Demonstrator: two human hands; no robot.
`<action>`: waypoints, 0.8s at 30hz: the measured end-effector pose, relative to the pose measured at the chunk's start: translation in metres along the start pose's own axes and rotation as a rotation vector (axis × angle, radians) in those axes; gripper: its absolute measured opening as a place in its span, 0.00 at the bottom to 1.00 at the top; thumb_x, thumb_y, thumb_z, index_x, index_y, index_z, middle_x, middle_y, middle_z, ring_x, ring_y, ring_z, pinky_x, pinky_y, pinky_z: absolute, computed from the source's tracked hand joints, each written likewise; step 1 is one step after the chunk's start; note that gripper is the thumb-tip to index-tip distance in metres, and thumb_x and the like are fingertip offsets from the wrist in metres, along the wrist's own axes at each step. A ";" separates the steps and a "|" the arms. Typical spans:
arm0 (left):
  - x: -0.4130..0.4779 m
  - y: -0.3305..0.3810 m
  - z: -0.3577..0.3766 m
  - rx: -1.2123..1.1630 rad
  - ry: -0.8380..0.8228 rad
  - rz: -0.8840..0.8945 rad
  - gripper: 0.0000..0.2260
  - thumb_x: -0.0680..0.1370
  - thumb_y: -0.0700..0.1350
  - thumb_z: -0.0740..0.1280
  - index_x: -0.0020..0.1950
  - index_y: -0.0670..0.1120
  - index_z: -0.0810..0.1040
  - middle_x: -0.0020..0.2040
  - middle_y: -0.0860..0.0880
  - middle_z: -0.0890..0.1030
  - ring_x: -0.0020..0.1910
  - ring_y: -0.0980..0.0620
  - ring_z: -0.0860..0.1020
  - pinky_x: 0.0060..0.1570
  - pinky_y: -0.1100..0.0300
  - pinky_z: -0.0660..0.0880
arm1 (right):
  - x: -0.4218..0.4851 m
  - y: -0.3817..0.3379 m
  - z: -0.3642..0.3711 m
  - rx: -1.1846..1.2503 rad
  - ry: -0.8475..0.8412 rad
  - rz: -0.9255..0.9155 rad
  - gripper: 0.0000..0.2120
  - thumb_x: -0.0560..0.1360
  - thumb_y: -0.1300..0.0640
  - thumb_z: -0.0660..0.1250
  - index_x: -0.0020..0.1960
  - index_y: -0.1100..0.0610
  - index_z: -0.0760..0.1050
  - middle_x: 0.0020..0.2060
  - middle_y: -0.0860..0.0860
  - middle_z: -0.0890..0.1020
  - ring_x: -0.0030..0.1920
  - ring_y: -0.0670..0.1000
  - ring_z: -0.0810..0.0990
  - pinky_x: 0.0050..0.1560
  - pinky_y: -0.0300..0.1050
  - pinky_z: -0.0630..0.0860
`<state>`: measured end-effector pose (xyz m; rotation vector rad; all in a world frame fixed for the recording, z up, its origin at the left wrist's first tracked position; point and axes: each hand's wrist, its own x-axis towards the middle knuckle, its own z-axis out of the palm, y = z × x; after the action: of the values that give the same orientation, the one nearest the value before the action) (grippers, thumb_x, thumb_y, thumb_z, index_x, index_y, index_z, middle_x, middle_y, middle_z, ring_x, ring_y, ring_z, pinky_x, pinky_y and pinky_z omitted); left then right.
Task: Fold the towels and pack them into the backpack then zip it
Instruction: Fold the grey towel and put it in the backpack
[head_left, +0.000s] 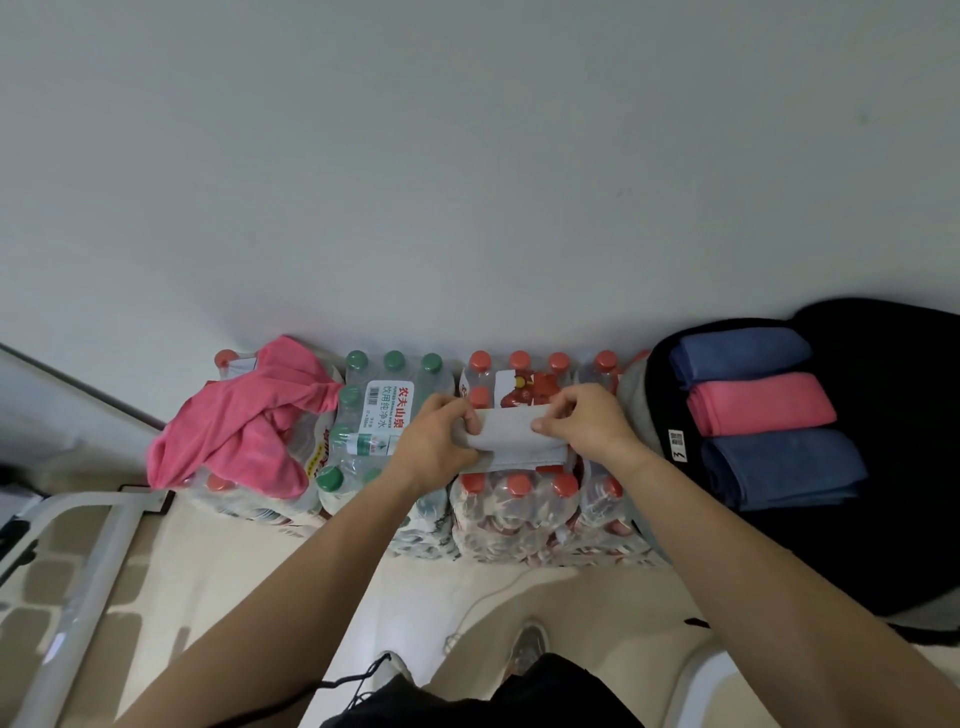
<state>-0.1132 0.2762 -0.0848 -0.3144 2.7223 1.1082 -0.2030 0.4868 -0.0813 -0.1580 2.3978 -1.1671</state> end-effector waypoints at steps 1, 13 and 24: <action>-0.001 -0.003 0.003 0.026 -0.003 0.026 0.15 0.66 0.46 0.79 0.45 0.51 0.74 0.60 0.54 0.71 0.55 0.52 0.73 0.51 0.63 0.69 | -0.002 0.002 0.001 -0.023 0.008 -0.027 0.09 0.68 0.57 0.79 0.40 0.56 0.79 0.42 0.48 0.82 0.44 0.47 0.79 0.45 0.40 0.71; -0.016 -0.018 0.022 0.521 0.093 0.219 0.14 0.70 0.58 0.68 0.51 0.54 0.71 0.71 0.55 0.67 0.57 0.46 0.72 0.39 0.53 0.77 | -0.028 -0.012 0.043 -0.725 0.230 -0.242 0.15 0.77 0.45 0.57 0.52 0.54 0.73 0.55 0.51 0.77 0.57 0.54 0.74 0.55 0.54 0.72; 0.018 0.023 0.045 0.603 0.275 0.017 0.14 0.79 0.52 0.55 0.53 0.45 0.75 0.53 0.46 0.78 0.53 0.43 0.75 0.51 0.49 0.71 | -0.015 0.029 0.056 -0.752 0.164 -0.247 0.28 0.81 0.38 0.43 0.76 0.48 0.60 0.74 0.54 0.66 0.75 0.58 0.62 0.73 0.58 0.64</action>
<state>-0.1329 0.3221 -0.1059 -0.3642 3.1285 0.2154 -0.1610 0.4697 -0.1281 -0.6283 2.9133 -0.3116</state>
